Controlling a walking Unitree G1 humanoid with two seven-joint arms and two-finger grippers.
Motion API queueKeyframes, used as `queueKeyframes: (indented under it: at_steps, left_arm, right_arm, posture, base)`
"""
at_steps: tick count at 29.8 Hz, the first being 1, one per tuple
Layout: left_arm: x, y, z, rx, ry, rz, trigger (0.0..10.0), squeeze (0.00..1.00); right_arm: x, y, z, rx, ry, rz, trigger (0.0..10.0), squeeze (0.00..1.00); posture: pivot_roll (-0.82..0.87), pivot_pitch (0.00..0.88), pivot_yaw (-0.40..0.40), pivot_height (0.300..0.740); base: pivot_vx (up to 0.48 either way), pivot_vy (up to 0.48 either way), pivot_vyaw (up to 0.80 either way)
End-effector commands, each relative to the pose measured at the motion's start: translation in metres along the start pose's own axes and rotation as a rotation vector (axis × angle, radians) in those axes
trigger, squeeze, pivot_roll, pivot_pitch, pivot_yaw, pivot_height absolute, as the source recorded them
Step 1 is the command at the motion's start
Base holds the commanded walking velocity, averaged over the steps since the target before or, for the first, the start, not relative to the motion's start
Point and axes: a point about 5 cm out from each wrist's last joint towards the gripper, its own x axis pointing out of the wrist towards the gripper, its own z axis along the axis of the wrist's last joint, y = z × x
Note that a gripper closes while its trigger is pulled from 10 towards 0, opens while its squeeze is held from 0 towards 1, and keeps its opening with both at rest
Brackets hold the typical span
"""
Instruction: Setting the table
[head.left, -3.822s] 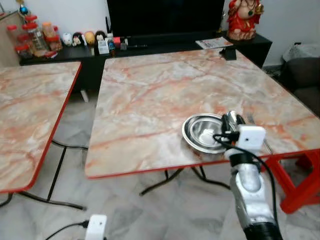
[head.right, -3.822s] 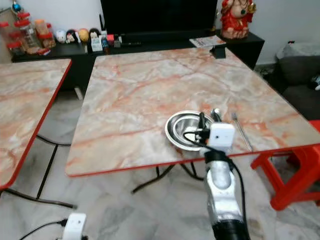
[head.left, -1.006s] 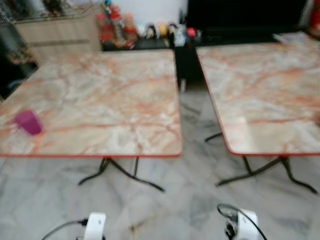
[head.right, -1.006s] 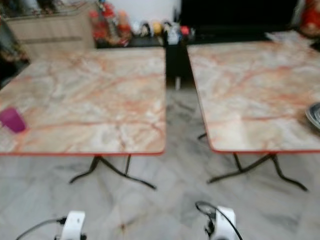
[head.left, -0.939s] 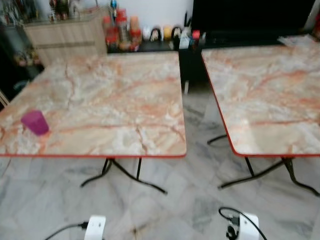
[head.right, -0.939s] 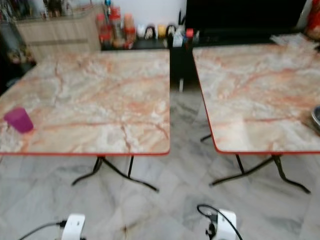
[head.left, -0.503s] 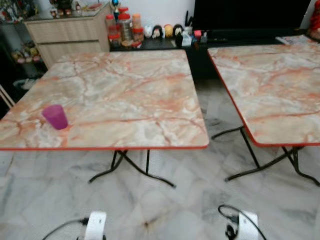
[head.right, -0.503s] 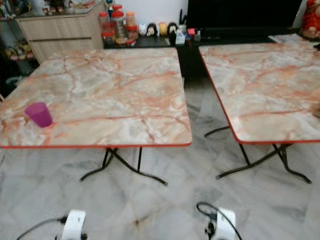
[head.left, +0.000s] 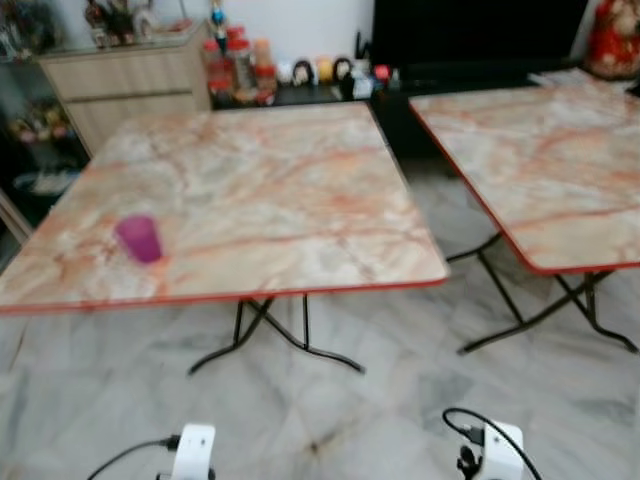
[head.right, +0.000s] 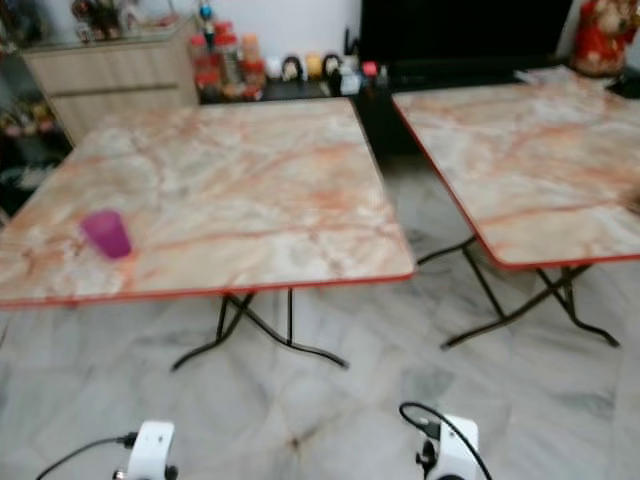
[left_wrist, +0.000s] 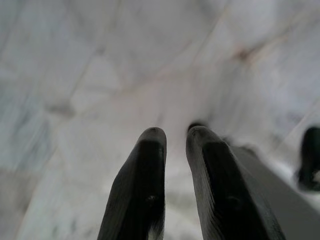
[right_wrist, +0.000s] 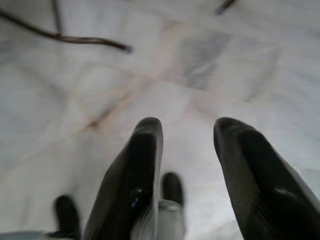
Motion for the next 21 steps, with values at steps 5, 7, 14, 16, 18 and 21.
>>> queueKeyframes:
  at_steps: [5, 7, 14, 16, 18, 21]
  left_arm:
    - [0.0, 0.0006, -0.0007, 0.002, 0.005, 0.006, 10.0, 0.0]
    - [0.0, 0.0008, -0.0007, 0.003, 0.005, 0.006, 10.0, 0.0]
    - [0.0001, 0.0008, 0.0009, 0.012, -0.003, 0.007, 10.0, 0.0]
    - [0.0001, 0.0007, 0.001, 0.011, -0.003, 0.006, 10.0, 0.0]
    - [0.0002, 0.0003, 0.001, 0.014, -0.003, 0.004, 10.0, 0.0]
    - [0.0002, -0.0005, 0.0008, 0.014, -0.003, 0.002, 10.0, 0.0]
  right_arm:
    - [-0.0003, -0.0021, -0.0006, 0.006, 0.001, -0.006, 10.0, 0.0]
    - [-0.0003, -0.0019, -0.0007, 0.007, 0.001, -0.006, 10.0, 0.0]
    - [-0.0004, -0.0013, -0.0009, 0.011, 0.002, -0.004, 10.0, 0.0]
    - [-0.0003, -0.0012, -0.0006, 0.013, 0.0, -0.003, 10.0, 0.0]
    - [-0.0002, -0.0011, 0.0004, 0.029, -0.008, -0.002, 10.0, 0.0]
    - [-0.0001, -0.0004, 0.0012, 0.026, -0.014, 0.009, 10.0, 0.0]
  posture:
    - [-0.03, 0.0, 0.028, 0.74]
    - [-0.03, 0.0, 0.029, 0.74]
    - [-0.03, 0.0, 0.029, 0.74]
    - [-0.03, 0.0, 0.029, 0.74]
    - [-0.03, 0.0, 0.03, 0.74]
    - [-0.03, 0.0, 0.03, 0.74]
  base:
    - [0.0, 0.322, 0.0]
    - [0.0, 0.322, 0.0]
    - [0.0, 0.044, 0.0]
    - [0.0, 0.0, 0.0]
    - [0.0, 0.0, 0.0]
    - [0.0, 0.0, 0.0]
